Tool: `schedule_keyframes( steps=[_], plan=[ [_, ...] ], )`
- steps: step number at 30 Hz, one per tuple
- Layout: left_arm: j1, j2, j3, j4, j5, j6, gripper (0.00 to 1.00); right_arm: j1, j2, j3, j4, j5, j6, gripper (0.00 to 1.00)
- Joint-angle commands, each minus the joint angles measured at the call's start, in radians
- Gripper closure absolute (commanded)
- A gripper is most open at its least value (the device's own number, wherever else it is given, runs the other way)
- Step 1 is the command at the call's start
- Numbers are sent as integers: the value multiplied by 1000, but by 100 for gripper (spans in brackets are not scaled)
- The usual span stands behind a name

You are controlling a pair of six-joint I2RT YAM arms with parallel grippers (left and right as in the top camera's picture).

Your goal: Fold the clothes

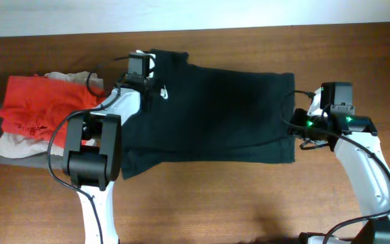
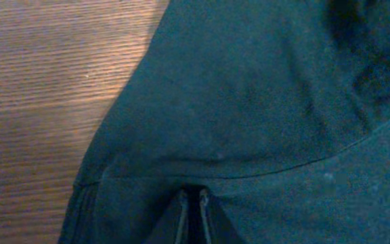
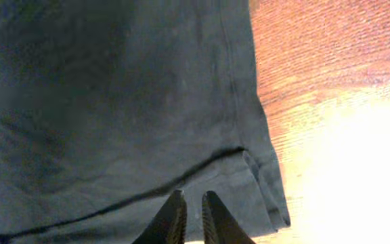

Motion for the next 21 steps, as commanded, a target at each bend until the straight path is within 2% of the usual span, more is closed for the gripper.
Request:
schedule_keyframes(
  steps=[1, 4, 9, 11, 17, 21],
  plan=[
    [-7, 67, 25, -70, 3, 17, 84, 2, 51, 11, 22, 24, 40, 86],
    [-17, 67, 108, -176, 3, 17, 77, 2, 119, 11, 5, 22, 45, 86],
    [-21, 67, 268, -349, 4, 32, 76, 2, 275, 11, -17, -72, -20, 86],
    [-23, 67, 284, -378, 20, 33, 76, 2, 325, 11, 9, -130, -64, 86],
    [-50, 67, 283, -501, 85, 38, 76, 2, 398, 11, 86, -141, -68, 86],
    [-83, 67, 283, -547, 83, 86, 75, 2, 402, 11, 52, -99, -68, 86]
  ],
)
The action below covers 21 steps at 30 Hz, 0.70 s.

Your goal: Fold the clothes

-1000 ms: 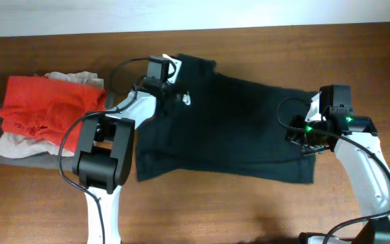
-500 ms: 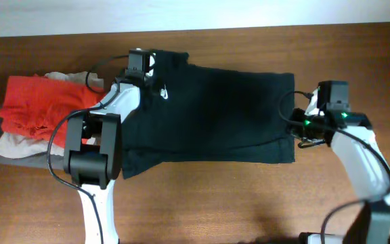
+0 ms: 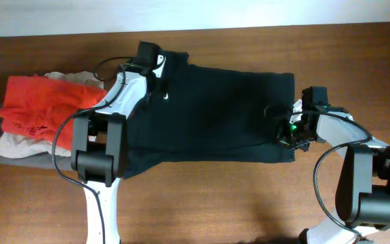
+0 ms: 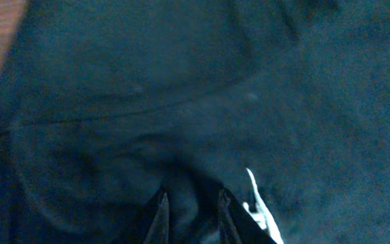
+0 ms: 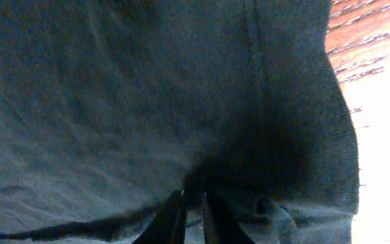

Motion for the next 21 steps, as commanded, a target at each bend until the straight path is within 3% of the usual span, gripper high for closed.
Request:
schedule_keyframes(
  steps=[1, 6, 13, 21],
  plan=[
    [-40, 11, 9, -40, 26, 55, 76, 2, 21, 8, -32, 14, -17, 87],
    [-50, 11, 9, -60, 19, 58, 76, 1, 18, 8, -100, 72, -17, 96],
    [-50, 11, 9, -91, 11, 64, 75, 1, -22, 8, -211, 192, -17, 96],
    [-41, 11, 10, -90, -95, 97, 67, 1, -143, 12, -227, 280, -17, 96]
  ],
)
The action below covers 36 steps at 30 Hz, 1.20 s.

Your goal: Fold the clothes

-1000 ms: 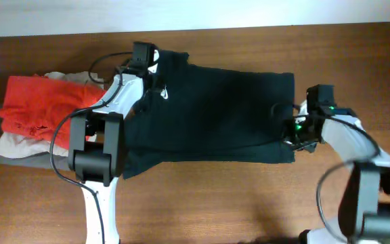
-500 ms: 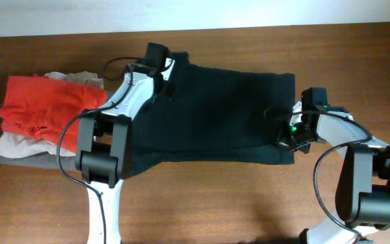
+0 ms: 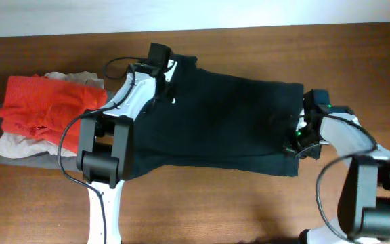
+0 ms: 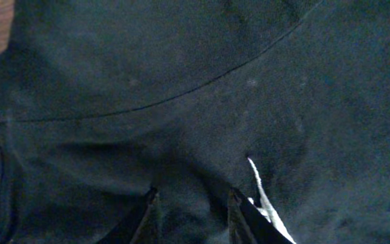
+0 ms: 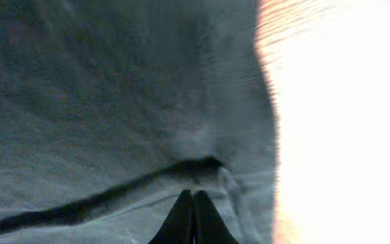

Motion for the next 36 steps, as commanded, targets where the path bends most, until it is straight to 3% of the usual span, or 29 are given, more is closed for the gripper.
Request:
schedule_keyframes(
  steps=[1, 6, 7, 9, 11, 14, 19, 24, 28, 36],
  plan=[
    [10, 11, -6, -20, -64, 36, 67, 1, -72, 1, -7, 73, -2, 96],
    [28, 11, 14, -14, -77, 34, 65, 1, -99, 1, -18, 67, -2, 96],
    [34, 11, 25, -12, -74, 34, 63, 1, -99, 1, -19, 56, -2, 91],
    [36, 11, 45, -16, -51, 34, 59, 1, -95, 1, -13, 16, -2, 66],
    [32, 11, 63, -26, 0, 34, 59, 1, -90, 1, 17, -12, -2, 64],
    [11, 11, 97, -59, 3, 35, 59, 1, -85, 1, 141, -66, 0, 78],
    [-8, 5, 191, -249, 31, 34, 81, 2, -82, 1, 185, -70, 33, 95],
    [-33, 8, 192, -359, 142, 36, 93, 2, -43, 1, 188, -87, 32, 96],
    [-56, 8, 188, -390, 165, 39, 96, 2, 8, 1, 204, -99, 32, 96],
    [-84, 10, 42, -235, 163, 38, 96, 2, 127, 1, 312, -106, 32, 96]
  ],
)
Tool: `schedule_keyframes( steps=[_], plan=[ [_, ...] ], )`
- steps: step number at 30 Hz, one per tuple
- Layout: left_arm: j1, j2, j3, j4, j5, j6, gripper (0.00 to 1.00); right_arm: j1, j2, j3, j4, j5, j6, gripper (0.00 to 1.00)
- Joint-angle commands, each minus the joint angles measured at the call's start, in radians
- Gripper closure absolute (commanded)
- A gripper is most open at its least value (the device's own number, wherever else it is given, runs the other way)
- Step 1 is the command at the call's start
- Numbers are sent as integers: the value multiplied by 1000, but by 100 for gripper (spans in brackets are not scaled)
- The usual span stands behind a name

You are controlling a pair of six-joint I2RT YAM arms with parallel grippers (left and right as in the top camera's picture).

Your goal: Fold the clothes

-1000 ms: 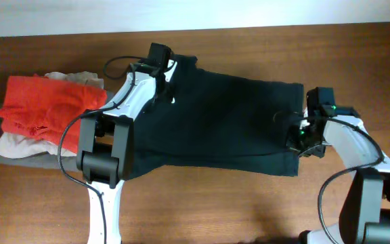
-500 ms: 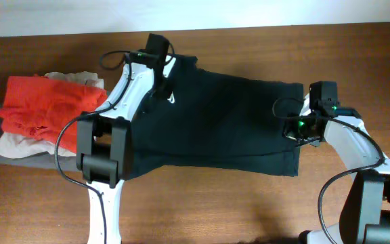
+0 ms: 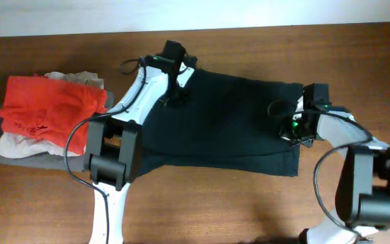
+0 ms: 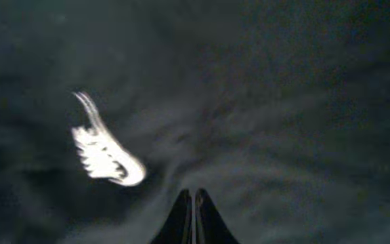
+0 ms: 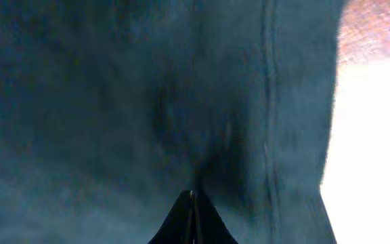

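Note:
A black garment (image 3: 229, 122) with a small white logo (image 4: 103, 152) lies spread across the middle of the table. My left gripper (image 3: 177, 100) is at its upper left part. In the left wrist view it (image 4: 193, 193) is shut, with a ridge of black cloth running into its tips just right of the logo. My right gripper (image 3: 291, 132) is at the garment's right end. In the right wrist view it (image 5: 192, 195) is shut, its tips buried in cloth beside the hem seam (image 5: 269, 135).
At the table's left end sits a pile of clothes, red on top (image 3: 46, 105) over beige and grey pieces (image 3: 12, 146). Bare wooden table (image 3: 215, 203) runs along the front. A pale strip (image 3: 195, 13) borders the far edge.
My left gripper was open astride the cloth below the logo and is now shut, further right on the garment. The right gripper stays shut and sits slightly higher at the right end.
First both grippers rested nearly shut on the garment's left and right ends. Then the left stood open on cloth near the logo and the right pressed in by the hem. Then the right was shut and the garment's right end had shifted. Now both are shut.

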Motion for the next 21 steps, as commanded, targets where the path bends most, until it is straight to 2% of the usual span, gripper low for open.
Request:
schedule_keyframes(
  steps=[1, 8, 10, 15, 16, 18, 21],
  plan=[
    [-4, 9, -97, 68, 20, 5, 96, 1, 56, 3, 43, -11, 7, 96],
    [-3, 18, -165, 277, 16, 5, 94, 0, 166, 3, 187, 27, 7, 96],
    [-3, 26, -165, 379, 15, 5, 91, -6, 192, 8, 231, 45, 7, 96],
    [9, 29, -151, 544, -19, -34, 89, -65, 197, 71, 196, 36, 2, 96],
    [13, 29, -142, 553, -24, -42, 89, -81, 197, 95, 160, 20, -14, 93],
    [24, 29, -115, 550, -25, -49, 88, -104, 196, 140, 97, -30, -71, 79],
    [37, 29, -62, 483, -26, -52, 84, -132, 190, 221, -11, -117, -126, 65]
  ],
)
